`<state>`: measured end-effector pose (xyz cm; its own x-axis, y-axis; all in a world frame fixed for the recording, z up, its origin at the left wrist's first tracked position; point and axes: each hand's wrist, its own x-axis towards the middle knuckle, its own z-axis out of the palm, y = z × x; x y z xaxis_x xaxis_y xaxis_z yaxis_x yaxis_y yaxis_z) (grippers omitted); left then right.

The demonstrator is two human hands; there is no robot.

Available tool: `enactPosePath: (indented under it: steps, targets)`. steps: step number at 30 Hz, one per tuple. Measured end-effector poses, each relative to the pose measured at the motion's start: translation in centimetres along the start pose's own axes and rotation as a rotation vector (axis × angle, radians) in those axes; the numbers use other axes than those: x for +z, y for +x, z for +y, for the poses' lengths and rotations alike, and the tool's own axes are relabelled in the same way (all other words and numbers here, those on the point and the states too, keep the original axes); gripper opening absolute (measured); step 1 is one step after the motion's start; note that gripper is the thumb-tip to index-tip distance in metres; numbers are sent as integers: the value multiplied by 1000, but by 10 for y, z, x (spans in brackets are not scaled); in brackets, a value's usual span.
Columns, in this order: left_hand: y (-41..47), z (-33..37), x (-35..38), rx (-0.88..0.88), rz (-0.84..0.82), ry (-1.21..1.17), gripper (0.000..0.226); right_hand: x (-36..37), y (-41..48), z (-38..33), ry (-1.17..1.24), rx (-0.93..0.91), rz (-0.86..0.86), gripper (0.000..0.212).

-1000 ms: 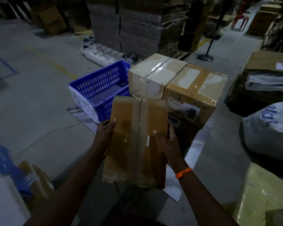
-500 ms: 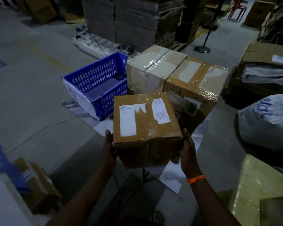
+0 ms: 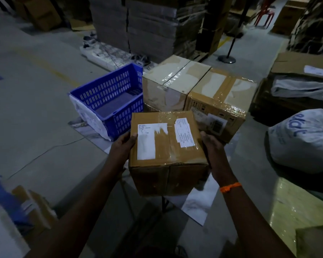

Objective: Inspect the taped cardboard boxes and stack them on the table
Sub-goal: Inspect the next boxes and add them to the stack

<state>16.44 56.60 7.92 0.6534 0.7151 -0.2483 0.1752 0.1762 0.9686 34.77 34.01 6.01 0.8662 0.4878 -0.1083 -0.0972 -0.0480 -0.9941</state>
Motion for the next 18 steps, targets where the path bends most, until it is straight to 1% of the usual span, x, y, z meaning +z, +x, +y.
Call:
enactPosePath:
  steps: [2,5,8,13,18]
  targets:
    - [6,6,0,-23,11,-7,45,5,11,-7,-8,45,-43,49]
    - [9,9,3,-57,-8,-5,43,14,18,-13,19,116,-116,37]
    - [5,5,2,-31,-21,4,45,17,20,-14,14,122,-125,38]
    - [-10,-1,-2,21,4,15,50,18,13,-11,32,130,-140,39]
    - [-27,-4,-9,139,50,19,52,25,-2,-19,1,81,-137,25]
